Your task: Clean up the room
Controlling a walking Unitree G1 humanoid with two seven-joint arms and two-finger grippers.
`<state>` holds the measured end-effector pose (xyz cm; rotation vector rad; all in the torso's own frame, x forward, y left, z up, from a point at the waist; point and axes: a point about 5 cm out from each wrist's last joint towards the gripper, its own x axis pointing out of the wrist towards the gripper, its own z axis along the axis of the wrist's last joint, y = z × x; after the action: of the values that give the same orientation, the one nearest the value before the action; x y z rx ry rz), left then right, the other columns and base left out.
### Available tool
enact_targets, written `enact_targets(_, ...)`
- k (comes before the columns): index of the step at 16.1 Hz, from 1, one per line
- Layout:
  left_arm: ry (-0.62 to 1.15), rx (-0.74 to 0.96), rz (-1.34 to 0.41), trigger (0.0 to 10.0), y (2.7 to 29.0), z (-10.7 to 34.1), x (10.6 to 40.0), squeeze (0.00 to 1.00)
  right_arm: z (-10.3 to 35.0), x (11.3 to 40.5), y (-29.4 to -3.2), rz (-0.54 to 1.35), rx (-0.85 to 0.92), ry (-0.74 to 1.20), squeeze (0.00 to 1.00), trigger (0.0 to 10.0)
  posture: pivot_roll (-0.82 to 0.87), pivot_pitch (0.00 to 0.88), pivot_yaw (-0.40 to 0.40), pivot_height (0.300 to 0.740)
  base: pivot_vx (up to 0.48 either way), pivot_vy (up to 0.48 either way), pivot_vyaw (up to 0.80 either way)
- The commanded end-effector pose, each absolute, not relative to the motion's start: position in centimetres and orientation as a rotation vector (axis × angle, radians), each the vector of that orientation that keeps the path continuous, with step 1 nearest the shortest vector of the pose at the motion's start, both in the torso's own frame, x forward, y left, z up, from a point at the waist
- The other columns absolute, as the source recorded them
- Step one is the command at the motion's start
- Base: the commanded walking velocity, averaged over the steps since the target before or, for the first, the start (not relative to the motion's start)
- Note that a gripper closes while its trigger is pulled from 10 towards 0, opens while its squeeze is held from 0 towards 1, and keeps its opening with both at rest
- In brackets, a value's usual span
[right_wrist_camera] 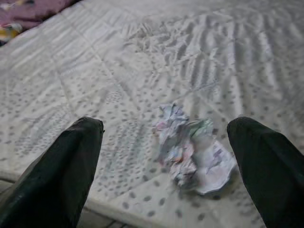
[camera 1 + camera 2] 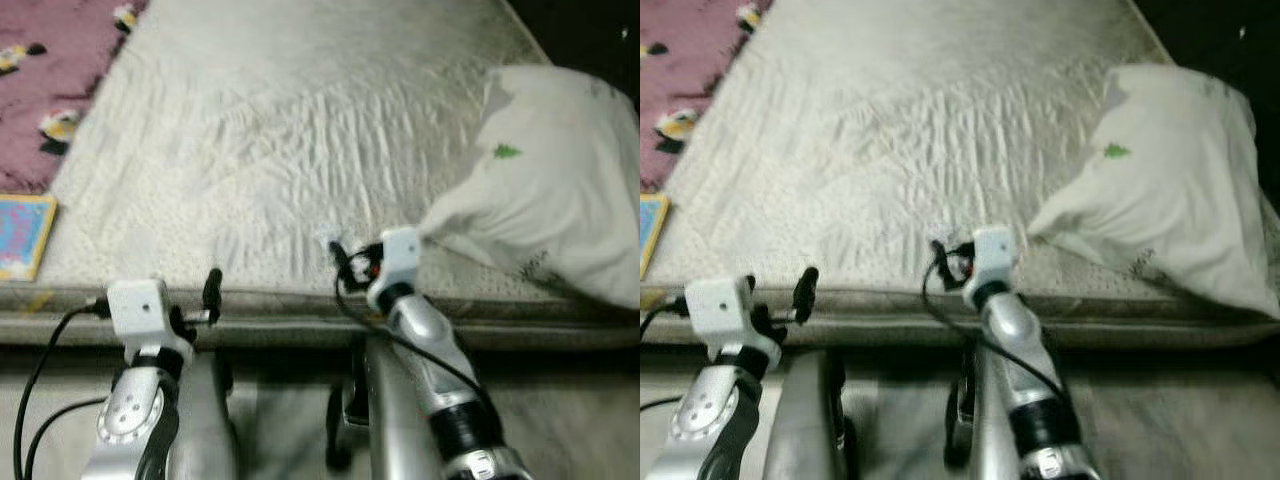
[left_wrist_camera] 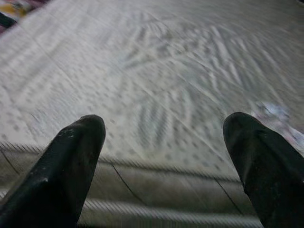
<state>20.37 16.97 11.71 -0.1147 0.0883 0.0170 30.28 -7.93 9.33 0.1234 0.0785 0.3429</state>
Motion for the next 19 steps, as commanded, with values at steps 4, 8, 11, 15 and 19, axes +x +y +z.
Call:
enact_targets(4, 0.058, -0.134, 0.023, 10.0, 16.4, 13.7, 18.6, 0.0, 10.4, 30.2, -4.2, 0.547, 0.196, 0.022, 0.0, 10.0, 0.13, 0.333, -0.084, 0.546, 0.0, 0.0, 0.0)
enact_targets(8, 0.117, -0.124, 0.098, 10.0, 16.8, 14.2, 15.9, 0.0, 11.5, 32.1, -2.5, 0.546, 0.256, 0.002, 0.0, 10.0, 0.19, 0.386, -0.079, 0.546, 0.0, 0.0, 0.0)
enact_targets(11, 0.141, -0.093, 0.087, 10.0, 16.6, 14.5, 15.2, 0.0, 13.2, 34.1, -3.0, 0.471, 0.261, -0.077, 0.0, 10.0, 0.2, 0.402, -0.072, 0.517, 0.0, 0.0, 0.0)
enact_targets(15, 0.133, -0.078, 0.074, 10.0, 16.4, 14.8, 15.5, 0.0, 14.4, 36.0, -4.3, 0.329, 0.176, -0.12, 0.0, 10.0, 0.2, 0.395, -0.077, 0.517, 0.0, 0.0, 0.0)
enact_targets(19, 0.137, -0.074, 0.058, 10.0, 16.0, 14.6, 15.8, 0.0, 13.7, 36.4, -3.4, 0.297, -0.092, -0.088, 0.0, 10.0, 0.21, 0.375, -0.08, 0.517, 0.0, 0.0, 0.0)
